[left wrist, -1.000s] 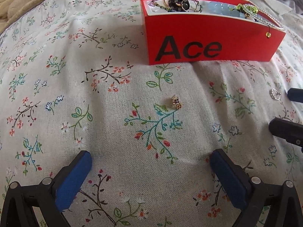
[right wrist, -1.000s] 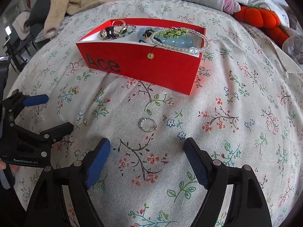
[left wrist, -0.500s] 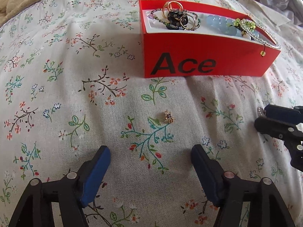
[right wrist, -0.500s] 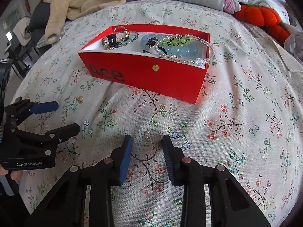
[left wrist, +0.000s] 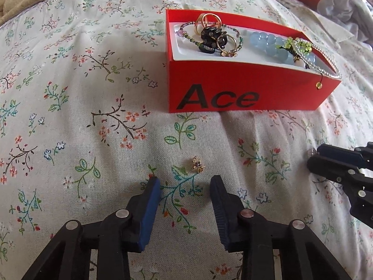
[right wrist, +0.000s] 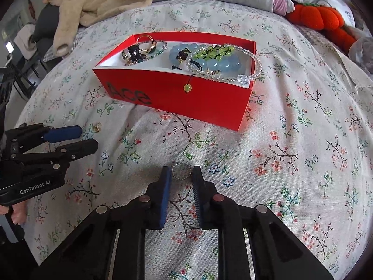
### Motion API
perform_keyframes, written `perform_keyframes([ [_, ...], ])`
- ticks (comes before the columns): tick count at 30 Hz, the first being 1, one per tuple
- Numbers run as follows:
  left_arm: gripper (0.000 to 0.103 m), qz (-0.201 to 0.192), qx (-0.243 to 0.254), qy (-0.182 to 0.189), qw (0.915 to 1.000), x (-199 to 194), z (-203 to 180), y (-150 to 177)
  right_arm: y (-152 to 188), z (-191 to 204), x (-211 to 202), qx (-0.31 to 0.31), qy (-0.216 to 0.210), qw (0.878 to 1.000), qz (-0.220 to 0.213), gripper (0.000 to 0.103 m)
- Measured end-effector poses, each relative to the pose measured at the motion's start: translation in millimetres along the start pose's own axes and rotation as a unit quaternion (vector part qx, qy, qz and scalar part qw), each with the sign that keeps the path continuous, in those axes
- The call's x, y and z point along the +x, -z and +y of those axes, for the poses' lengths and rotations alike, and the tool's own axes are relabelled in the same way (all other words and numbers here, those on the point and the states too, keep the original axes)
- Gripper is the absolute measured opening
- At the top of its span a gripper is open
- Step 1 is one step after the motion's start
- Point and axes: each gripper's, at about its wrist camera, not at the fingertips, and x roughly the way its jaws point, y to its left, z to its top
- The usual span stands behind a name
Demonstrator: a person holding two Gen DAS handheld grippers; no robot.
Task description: Organize jewelry
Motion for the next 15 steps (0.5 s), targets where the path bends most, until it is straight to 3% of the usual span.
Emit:
perform_keyframes([
  [7, 0.021, 0.001, -0.006, 0.022, 0.9997, 3.6, -3.7, -7.6, -0.1, -5.3, -5.5, 0.007, 0.001, 1.0, -0.003, 0.02],
  [15, 0.005, 0.008, 0.006, 0.003, 0.9999, 9.1, -14.5, -9.7, 0.1, -5.3, -8.4, 0.003, 0.001, 1.0, -0.004, 0.02],
])
